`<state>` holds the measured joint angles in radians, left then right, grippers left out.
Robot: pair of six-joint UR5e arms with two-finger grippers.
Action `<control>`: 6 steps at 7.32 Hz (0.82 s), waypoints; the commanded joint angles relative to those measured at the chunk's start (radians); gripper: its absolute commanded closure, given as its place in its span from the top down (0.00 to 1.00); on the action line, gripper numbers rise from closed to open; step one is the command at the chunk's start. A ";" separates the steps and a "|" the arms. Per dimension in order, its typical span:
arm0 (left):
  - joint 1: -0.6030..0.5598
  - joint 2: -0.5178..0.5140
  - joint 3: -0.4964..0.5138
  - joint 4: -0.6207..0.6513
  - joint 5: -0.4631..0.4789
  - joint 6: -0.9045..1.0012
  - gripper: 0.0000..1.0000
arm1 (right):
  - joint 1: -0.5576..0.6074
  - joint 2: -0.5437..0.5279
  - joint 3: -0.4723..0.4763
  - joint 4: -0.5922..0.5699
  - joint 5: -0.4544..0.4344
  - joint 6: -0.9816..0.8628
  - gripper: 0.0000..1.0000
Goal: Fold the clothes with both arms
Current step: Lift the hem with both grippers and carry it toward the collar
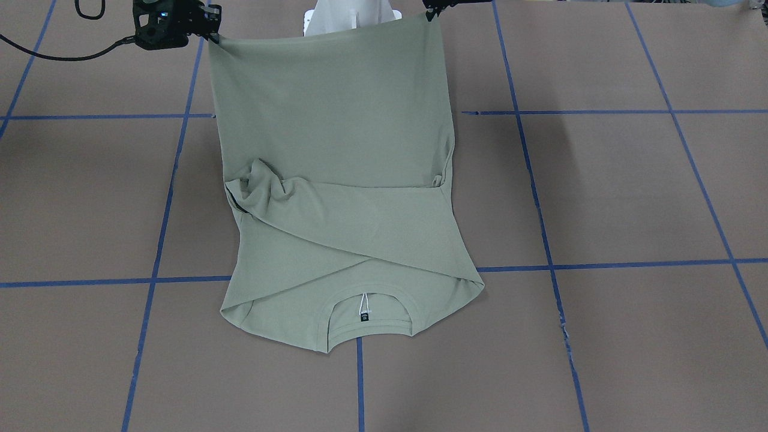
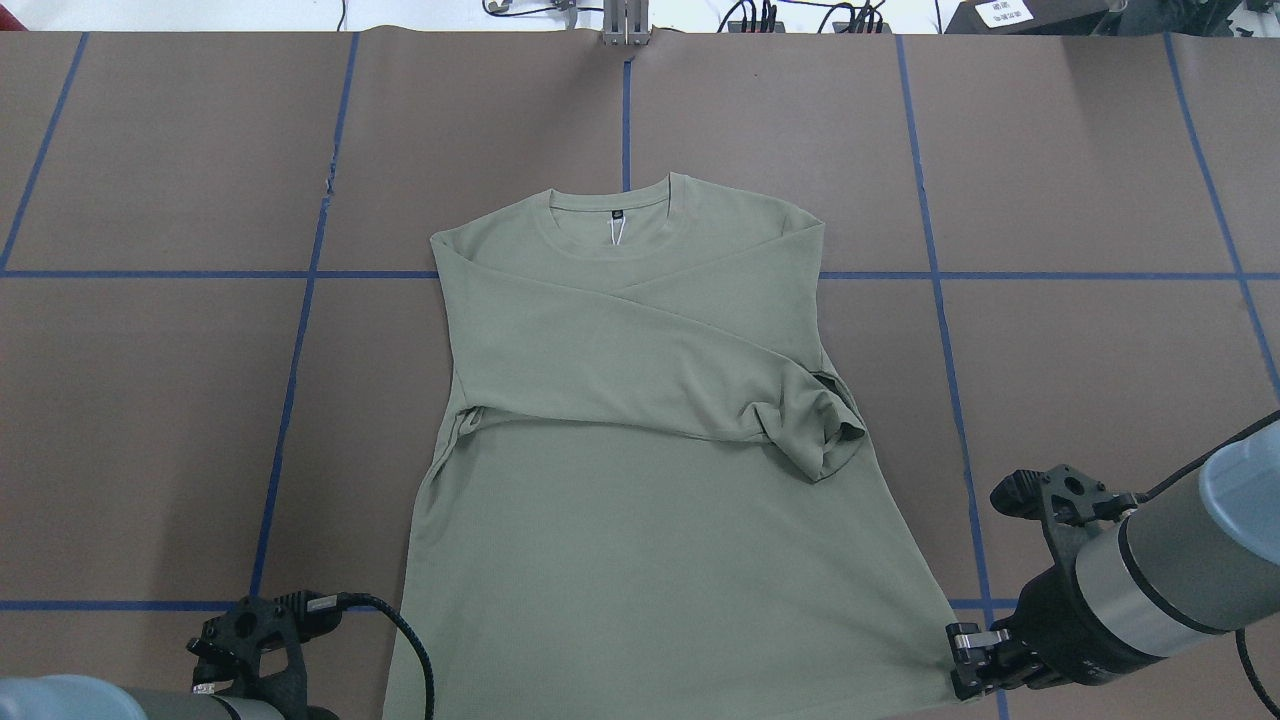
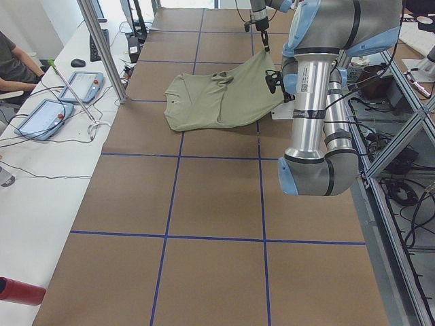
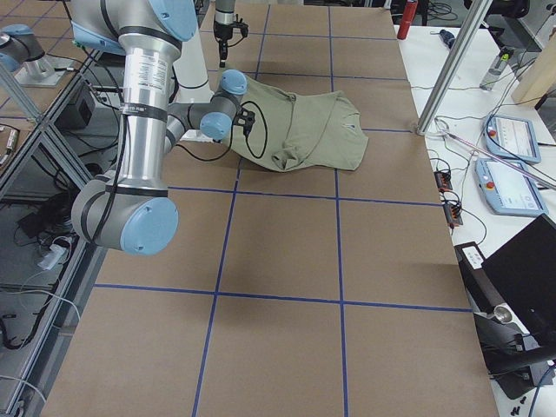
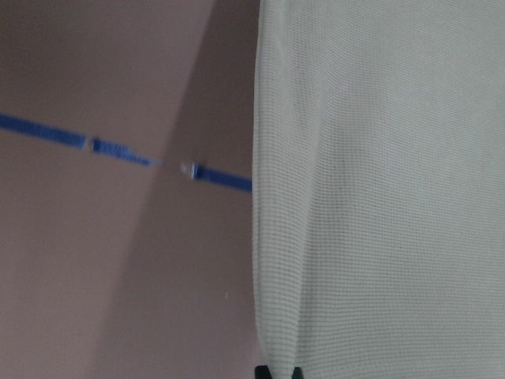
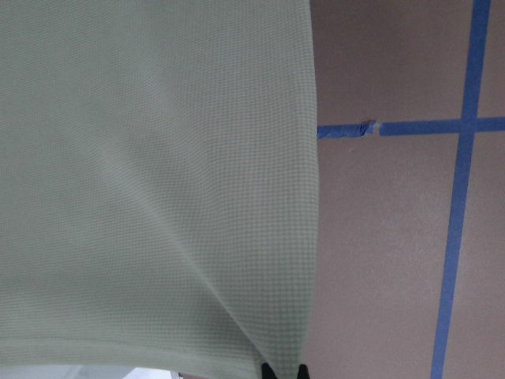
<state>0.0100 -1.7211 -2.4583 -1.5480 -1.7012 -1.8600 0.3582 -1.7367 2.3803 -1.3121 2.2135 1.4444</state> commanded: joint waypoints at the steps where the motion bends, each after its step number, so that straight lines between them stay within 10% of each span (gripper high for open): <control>1: -0.005 -0.009 -0.016 0.005 -0.005 -0.004 0.00 | 0.052 0.041 0.001 0.001 0.011 0.001 0.00; 6: -0.293 -0.035 0.005 0.000 -0.017 0.096 0.00 | 0.312 0.227 -0.122 0.001 0.011 -0.012 0.00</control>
<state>-0.2021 -1.7463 -2.4584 -1.5492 -1.7088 -1.8051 0.6068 -1.5673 2.3078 -1.3116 2.2242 1.4335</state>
